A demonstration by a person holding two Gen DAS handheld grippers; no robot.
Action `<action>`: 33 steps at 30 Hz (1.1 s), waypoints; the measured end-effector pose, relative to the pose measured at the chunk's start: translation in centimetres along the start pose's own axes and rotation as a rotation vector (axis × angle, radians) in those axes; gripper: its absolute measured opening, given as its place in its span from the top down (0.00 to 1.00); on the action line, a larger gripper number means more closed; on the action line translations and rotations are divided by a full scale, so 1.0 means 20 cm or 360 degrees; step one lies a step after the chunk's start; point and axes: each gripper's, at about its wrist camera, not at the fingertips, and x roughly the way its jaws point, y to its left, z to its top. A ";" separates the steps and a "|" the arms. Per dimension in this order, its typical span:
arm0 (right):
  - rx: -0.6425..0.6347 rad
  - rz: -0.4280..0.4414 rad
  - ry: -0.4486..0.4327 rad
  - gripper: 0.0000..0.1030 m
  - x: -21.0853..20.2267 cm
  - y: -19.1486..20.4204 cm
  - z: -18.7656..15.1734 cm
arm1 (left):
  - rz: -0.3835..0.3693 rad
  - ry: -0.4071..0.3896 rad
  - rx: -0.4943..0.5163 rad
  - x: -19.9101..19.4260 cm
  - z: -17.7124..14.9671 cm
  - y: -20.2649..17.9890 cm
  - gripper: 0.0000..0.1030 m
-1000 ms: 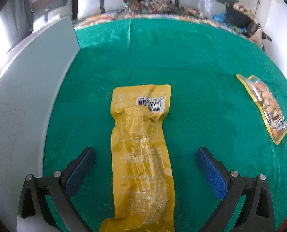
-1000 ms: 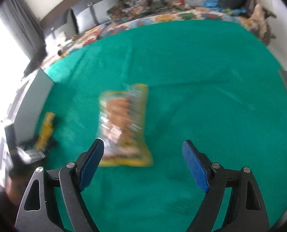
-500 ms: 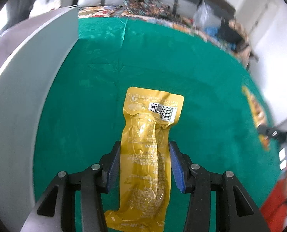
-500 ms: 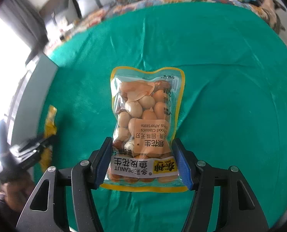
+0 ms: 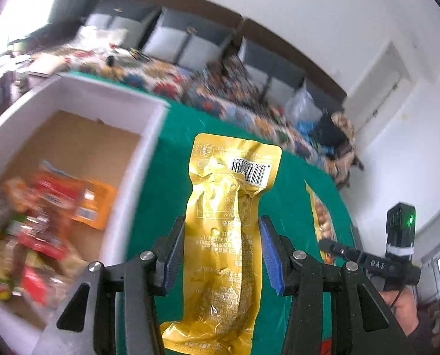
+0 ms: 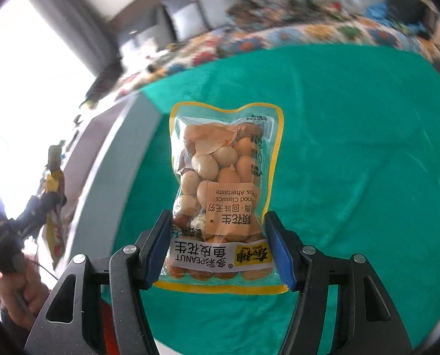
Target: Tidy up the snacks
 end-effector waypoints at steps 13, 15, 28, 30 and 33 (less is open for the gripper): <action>-0.0541 0.0402 0.0044 0.37 0.25 1.14 0.21 | 0.0640 -0.0098 -0.0220 -0.40 0.08 0.86 0.54; -0.0649 0.0407 0.0085 0.37 0.36 1.34 0.18 | 0.0690 -0.0056 -0.0224 -0.38 0.02 0.93 0.54; -0.0755 0.0323 0.0236 0.28 0.68 1.42 -0.07 | 0.1062 -0.0156 -0.0027 -0.39 -0.13 0.83 0.11; -0.0749 0.0274 0.0164 0.27 0.61 1.39 -0.04 | 0.1095 -0.0201 0.0009 -0.41 -0.12 0.76 0.06; -0.0767 0.0210 0.0072 0.27 0.53 1.38 0.00 | 0.1096 -0.0287 -0.0005 -0.47 -0.10 0.67 0.02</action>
